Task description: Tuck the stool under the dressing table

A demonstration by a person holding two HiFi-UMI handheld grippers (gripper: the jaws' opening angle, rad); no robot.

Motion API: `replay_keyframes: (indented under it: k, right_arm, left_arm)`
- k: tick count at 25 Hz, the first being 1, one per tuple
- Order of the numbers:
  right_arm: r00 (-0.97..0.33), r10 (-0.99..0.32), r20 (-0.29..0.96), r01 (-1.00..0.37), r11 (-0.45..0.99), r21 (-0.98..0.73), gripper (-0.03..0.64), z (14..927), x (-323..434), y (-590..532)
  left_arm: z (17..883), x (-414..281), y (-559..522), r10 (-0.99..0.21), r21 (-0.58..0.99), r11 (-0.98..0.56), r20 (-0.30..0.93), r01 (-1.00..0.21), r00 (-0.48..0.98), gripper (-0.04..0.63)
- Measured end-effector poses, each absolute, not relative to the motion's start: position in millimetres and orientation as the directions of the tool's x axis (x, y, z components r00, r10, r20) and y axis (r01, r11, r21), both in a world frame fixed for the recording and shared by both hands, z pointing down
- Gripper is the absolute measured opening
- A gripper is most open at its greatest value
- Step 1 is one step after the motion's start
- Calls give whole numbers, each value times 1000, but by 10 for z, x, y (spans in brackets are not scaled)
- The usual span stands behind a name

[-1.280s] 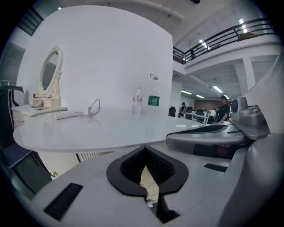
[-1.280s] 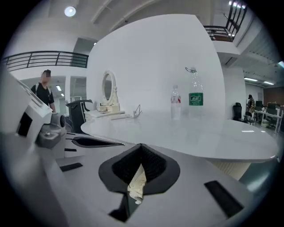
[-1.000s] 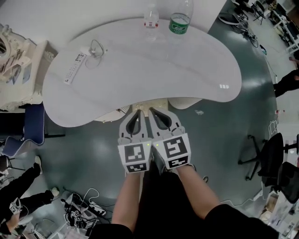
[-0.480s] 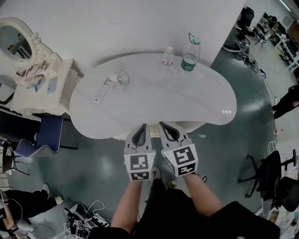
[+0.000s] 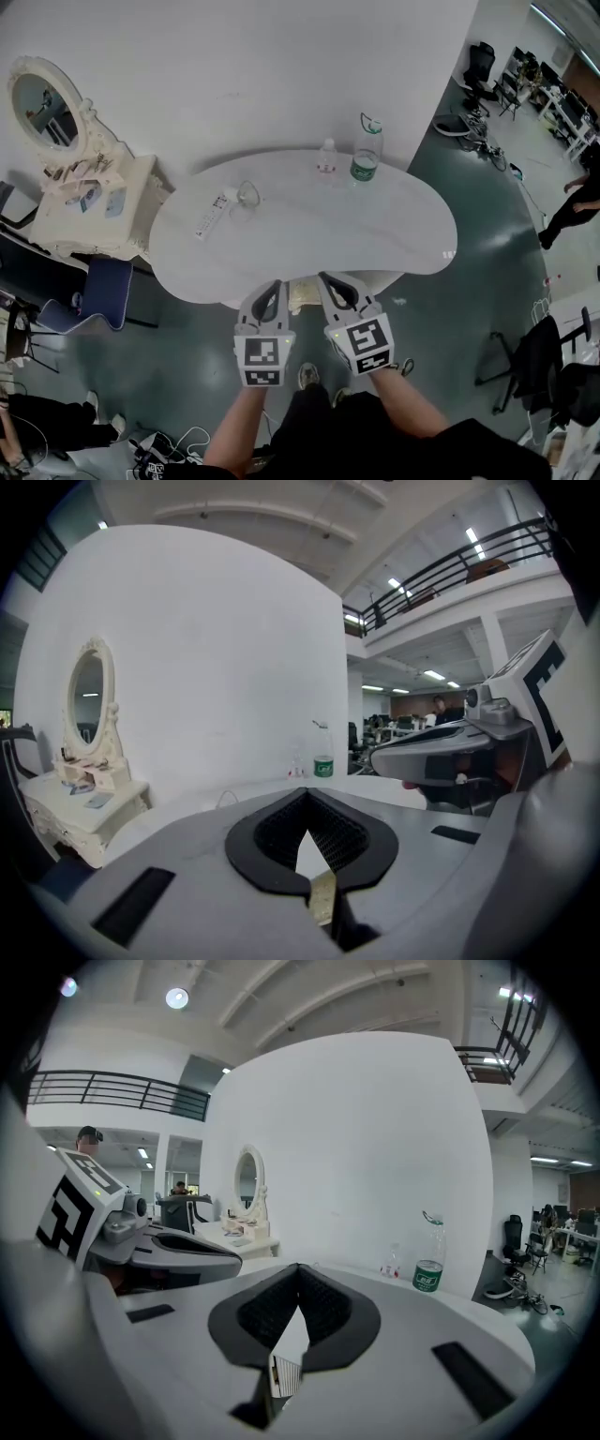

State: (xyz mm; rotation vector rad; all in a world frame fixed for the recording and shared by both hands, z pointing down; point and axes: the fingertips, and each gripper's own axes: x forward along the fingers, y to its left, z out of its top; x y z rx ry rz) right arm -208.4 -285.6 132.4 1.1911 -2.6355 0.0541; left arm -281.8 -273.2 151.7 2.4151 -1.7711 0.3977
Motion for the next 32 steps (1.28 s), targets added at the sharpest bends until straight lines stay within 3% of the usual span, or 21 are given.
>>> replay_keyframes:
  k: [11, 23, 32]
  right_arm:
    - [-693, -702, 163, -704, 708, 58, 6, 1061, -1457, -2421]
    - [-731, -670, 127, -666, 742, 81, 6, 950, 205, -1475]
    - [-741, -664, 96, -656, 747, 107, 6, 1007, 961, -961]
  left_arm:
    - [1244, -2141, -2288, -949, -50, -220, 242, -974, 201, 5]
    - [1097, -599, -1293, -971, -98, -143, 209, -985, 120, 5]
    - [1149, 30, -812, -977, -120, -124, 188, -985, 100, 5]
